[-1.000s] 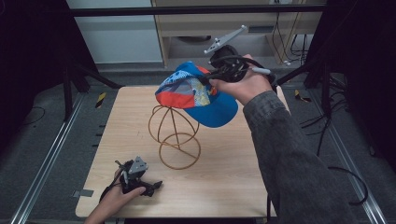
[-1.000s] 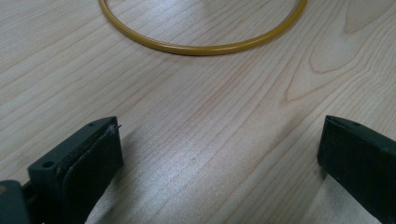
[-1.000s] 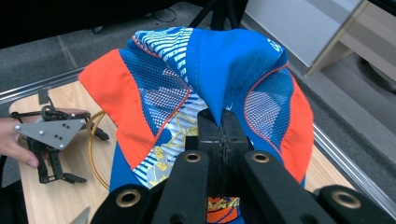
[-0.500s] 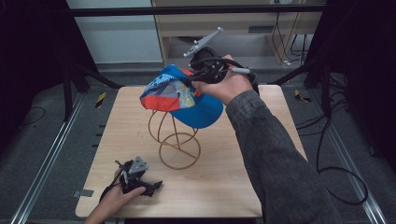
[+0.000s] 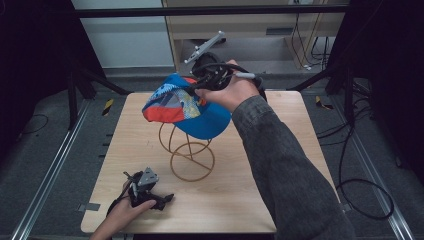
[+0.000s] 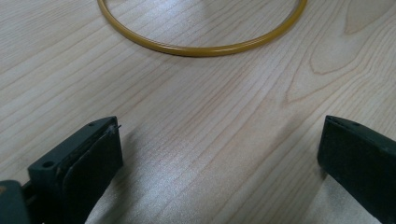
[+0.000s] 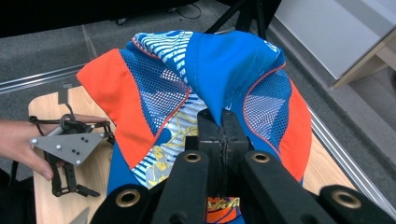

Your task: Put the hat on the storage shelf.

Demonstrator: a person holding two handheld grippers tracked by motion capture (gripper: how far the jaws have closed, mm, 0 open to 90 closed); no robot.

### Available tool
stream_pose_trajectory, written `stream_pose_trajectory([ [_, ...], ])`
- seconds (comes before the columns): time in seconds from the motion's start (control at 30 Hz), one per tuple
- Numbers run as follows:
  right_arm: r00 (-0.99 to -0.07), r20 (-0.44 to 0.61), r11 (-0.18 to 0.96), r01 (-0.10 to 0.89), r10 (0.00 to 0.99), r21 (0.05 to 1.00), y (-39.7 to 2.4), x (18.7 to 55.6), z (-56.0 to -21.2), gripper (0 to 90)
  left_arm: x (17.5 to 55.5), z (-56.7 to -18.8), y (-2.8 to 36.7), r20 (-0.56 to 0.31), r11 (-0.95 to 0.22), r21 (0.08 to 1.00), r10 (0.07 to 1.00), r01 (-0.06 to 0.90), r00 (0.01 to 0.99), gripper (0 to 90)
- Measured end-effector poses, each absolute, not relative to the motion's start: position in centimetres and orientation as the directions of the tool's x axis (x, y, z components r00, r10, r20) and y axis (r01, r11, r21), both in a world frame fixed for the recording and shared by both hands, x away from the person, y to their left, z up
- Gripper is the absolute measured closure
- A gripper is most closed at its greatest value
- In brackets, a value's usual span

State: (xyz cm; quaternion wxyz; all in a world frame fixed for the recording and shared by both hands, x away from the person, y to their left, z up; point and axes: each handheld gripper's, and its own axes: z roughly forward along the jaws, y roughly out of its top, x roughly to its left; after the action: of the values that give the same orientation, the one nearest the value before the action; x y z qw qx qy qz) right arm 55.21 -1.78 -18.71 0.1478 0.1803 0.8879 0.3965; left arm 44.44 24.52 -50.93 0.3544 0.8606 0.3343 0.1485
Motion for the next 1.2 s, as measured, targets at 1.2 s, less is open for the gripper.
stream_pose_trajectory([
  [1.2, -0.929, -0.111, 0.703, 0.184, 0.352, 0.687, 2.8, 55.9, -22.4, 89.4, 44.5, -50.9, 24.5, 0.018, -0.525, 0.711, 0.679, 0.468, 0.734, 0.0],
])
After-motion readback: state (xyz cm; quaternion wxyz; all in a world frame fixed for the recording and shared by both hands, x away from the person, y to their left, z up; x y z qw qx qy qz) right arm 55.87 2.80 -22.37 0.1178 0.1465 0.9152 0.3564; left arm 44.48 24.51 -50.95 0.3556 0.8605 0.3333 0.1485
